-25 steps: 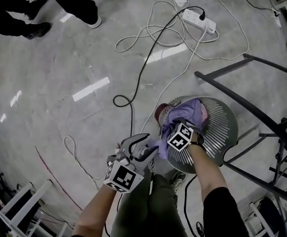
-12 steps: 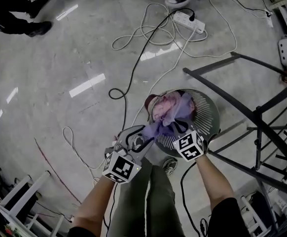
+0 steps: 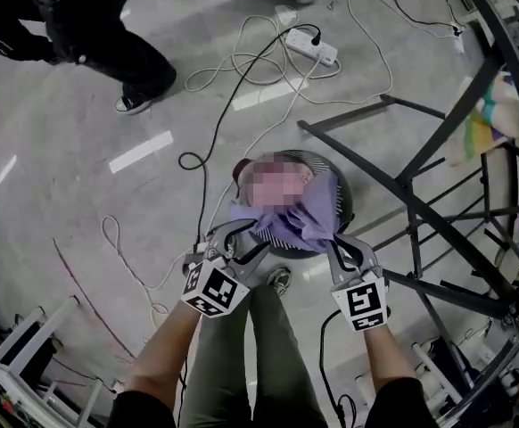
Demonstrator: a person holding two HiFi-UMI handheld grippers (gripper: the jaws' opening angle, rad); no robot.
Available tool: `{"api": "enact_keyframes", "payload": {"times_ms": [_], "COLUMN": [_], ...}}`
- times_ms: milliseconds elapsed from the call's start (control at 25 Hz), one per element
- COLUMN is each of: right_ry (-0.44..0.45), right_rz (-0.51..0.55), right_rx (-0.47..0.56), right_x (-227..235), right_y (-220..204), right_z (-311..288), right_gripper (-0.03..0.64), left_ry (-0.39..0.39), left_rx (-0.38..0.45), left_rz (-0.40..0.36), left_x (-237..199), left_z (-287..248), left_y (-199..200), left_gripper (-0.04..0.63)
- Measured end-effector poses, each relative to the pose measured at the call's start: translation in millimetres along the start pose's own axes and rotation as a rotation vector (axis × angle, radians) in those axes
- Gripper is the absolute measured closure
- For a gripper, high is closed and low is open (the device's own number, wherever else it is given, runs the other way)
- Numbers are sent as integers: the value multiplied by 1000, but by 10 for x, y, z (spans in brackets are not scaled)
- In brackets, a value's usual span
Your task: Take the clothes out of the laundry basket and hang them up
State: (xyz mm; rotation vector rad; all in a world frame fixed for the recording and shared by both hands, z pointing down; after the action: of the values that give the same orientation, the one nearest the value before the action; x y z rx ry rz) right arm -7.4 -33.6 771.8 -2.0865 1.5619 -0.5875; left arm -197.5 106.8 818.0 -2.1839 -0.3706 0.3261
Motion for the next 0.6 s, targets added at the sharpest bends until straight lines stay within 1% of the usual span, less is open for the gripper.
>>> {"api": "enact_keyframes", "payload": {"times_ms": [200, 360, 480, 600], "right_ry": [-5, 6, 15, 23], "right_rz": [-21, -74, -92, -83], "right_rx": [82, 142, 180, 225], "right_x": [14, -92, -153, -207], "right_y": [337, 591, 772, 939], "right_z": [628, 995, 1237, 1442], "right_gripper": [598, 598, 598, 598], "left_ry": [-5, -24, -28, -19], "left_rx": [12, -16, -31, -19], "left_rz": [-21, -45, -30, 5], "left_x": [133, 256, 356, 408], "left_z": [-65, -88, -71, -14], "left_y": [349, 501, 513, 525], "left_gripper": [422, 422, 422, 422]}}
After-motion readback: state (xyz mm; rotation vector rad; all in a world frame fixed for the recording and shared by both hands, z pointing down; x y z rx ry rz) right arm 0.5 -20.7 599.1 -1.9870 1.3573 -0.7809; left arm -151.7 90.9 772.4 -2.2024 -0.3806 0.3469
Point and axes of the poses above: the fingertips, and each gripper's own axes: z backward along the fingers, x to its right, y out of its top, the point moved 10 cm from there along z, backward along the fingers, and after that the axes turned 5 degrees about -z, right-handed, at the moved point
